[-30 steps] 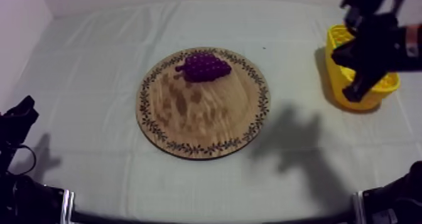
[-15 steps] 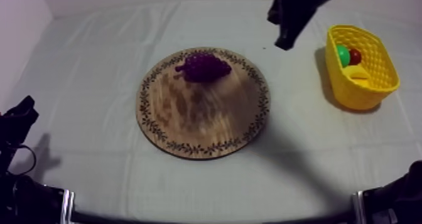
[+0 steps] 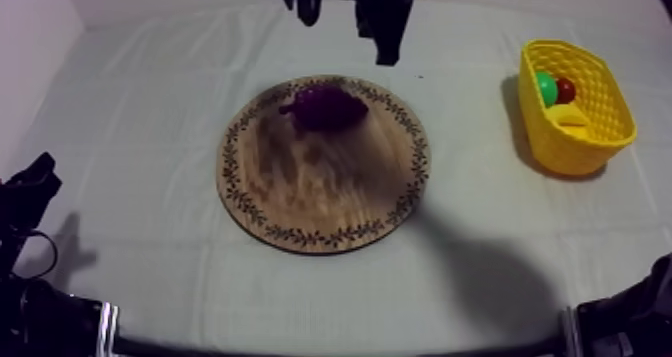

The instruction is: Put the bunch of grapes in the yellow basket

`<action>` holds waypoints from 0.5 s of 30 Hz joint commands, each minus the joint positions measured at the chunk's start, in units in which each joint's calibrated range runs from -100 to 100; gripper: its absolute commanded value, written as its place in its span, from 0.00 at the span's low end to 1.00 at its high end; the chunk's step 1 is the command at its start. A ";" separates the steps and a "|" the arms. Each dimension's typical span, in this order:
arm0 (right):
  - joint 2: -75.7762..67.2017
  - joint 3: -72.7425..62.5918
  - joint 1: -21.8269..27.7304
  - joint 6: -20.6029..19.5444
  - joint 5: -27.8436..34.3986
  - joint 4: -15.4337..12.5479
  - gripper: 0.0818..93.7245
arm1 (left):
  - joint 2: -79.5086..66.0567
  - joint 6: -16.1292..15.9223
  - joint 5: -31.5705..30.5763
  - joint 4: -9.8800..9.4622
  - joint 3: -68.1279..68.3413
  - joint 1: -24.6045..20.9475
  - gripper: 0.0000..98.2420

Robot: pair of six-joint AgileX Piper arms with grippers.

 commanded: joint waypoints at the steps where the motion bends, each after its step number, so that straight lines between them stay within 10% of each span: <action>1: 1.60 -1.96 -0.05 0.12 0.71 0.40 0.17 | 0.02 0.01 -0.01 0.01 -0.04 0.02 0.00; 9: 2.59 -3.06 0.21 -0.12 0.90 0.88 0.63 | 0.02 0.01 -0.01 0.01 -0.04 0.02 0.00; 15: 2.58 -1.96 -0.22 -0.35 1.32 0.97 0.78 | 0.02 0.01 -0.01 0.01 -0.04 0.02 0.00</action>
